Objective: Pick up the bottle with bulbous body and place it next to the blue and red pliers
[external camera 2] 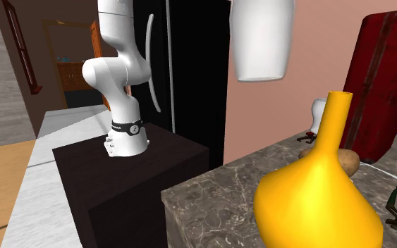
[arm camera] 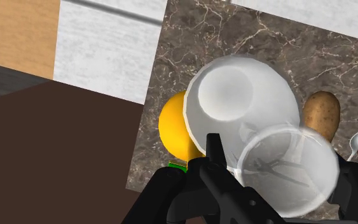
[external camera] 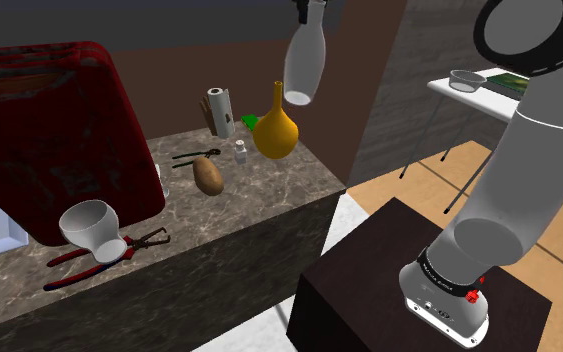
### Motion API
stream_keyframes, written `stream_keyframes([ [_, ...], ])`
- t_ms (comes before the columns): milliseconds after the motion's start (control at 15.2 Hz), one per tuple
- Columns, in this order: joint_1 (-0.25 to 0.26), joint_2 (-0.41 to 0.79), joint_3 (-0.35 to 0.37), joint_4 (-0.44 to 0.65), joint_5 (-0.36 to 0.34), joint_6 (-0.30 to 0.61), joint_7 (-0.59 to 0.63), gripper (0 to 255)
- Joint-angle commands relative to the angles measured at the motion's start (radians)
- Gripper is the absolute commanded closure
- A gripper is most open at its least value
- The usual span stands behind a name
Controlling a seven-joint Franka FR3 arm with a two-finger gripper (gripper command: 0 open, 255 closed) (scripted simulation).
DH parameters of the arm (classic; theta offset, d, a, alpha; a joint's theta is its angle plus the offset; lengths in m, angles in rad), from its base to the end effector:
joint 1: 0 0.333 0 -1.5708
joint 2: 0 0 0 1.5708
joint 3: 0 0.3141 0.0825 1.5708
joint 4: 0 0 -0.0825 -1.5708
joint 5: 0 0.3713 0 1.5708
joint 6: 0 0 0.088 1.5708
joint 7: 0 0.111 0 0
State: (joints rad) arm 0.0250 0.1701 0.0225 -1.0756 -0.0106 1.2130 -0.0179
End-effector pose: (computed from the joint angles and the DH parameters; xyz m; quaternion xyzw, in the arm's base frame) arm 0.5438 0.0228 0.7116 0.9994 0.0308 -0.0163 0.0033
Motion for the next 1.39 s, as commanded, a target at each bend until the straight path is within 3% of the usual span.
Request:
stream_keyframes([
  [0, 0.000, 0.027, 0.000, 0.071, -0.001, -0.043, -0.001, 255],
  [198, 0.001, 0.076, 0.000, 0.181, -0.002, -0.105, -0.001, 255],
  [660, 0.091, -0.011, 0.055, -0.083, -0.004, 0.070, 0.146, 255],
  [1320, 0.208, 0.020, 0.136, -0.223, -0.014, 0.241, 0.343, 255],
])
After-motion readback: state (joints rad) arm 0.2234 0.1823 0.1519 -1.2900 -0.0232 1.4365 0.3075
